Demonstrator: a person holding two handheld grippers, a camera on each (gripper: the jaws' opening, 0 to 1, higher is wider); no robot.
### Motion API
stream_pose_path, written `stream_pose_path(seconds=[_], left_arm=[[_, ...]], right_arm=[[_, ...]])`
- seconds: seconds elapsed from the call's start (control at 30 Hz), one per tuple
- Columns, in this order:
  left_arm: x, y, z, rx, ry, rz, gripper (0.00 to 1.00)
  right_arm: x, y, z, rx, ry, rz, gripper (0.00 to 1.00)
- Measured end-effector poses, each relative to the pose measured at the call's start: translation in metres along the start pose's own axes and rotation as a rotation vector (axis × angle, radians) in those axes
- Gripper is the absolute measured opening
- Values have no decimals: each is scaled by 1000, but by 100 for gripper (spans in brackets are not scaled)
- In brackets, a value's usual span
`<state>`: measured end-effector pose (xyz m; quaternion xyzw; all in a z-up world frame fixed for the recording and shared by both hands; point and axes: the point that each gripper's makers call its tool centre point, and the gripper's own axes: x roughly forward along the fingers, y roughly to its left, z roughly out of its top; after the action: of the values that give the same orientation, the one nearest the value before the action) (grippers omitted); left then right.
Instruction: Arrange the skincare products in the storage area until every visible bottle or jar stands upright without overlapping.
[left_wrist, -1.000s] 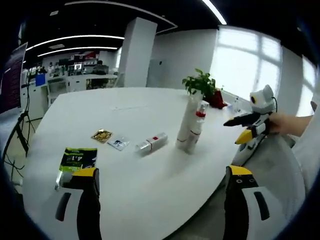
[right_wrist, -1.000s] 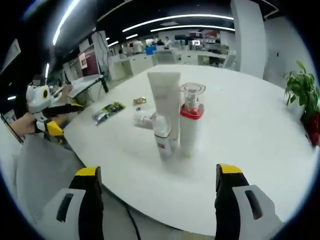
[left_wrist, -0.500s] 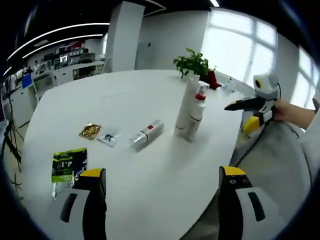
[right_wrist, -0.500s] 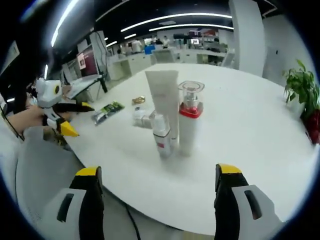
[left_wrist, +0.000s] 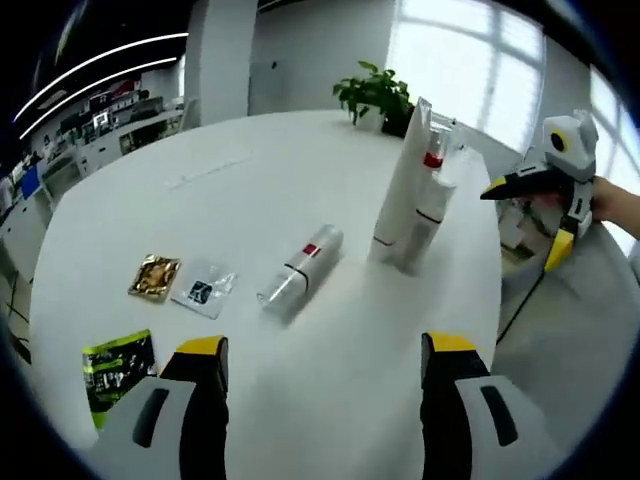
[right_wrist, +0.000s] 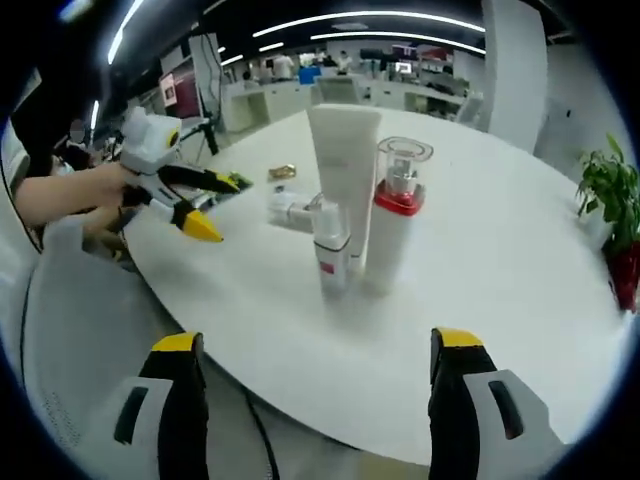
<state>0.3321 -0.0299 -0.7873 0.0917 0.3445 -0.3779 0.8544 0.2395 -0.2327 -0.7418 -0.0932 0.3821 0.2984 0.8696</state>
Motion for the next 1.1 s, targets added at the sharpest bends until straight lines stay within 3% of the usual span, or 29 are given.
stream_pose_path(seconds=[0.1,0.37,0.67,1.1], left_arm=[[8,2,7,46,-3,10,61],[32,23,17,158,6,17,60],[42,20,23,243,13,-30,57],[58,24,33,312,19,-50,55]], right_arm=[[0,0,0,1,2,5,92],[2,2,-2,-8,19,18,92],[3,1,-5,-2,25,12,92],[6,-1,-7,1,38,15,91]])
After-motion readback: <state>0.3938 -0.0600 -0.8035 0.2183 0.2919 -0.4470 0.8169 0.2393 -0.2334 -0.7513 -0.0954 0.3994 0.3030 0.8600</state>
